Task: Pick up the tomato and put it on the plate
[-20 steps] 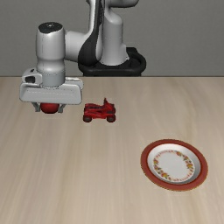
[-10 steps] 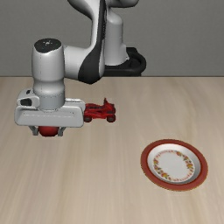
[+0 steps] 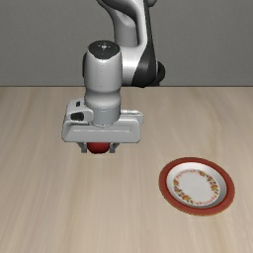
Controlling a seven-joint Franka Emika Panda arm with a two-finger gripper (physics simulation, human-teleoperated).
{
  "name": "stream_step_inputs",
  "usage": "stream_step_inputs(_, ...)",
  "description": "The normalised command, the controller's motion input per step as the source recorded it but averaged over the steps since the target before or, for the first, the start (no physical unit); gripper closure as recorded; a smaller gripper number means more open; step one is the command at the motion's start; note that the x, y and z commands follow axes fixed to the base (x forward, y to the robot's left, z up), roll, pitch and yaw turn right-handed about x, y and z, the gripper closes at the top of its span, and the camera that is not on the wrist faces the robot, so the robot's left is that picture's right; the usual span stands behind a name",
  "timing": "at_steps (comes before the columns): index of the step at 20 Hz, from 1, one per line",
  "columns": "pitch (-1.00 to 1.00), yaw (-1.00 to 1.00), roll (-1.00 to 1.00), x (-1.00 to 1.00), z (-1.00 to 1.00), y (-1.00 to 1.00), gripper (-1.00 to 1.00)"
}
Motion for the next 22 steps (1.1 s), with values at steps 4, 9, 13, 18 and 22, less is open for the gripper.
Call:
stream_step_inputs(4,0.0,0.0,0.0,0.0,0.0,1.0,1.0)
stream_step_inputs(9,0.0,0.0,0.0,0.0,0.0,1.0,1.0)
stream_step_inputs(13,0.0,0.0,0.0,0.0,0.0,1.0,1.0)
stream_step_inputs(18,0.0,0.0,0.0,0.4,0.0,0.6,1.0)
stream_step_inputs(22,0.0,0.0,0.0,0.25,0.0,0.0,-1.0)
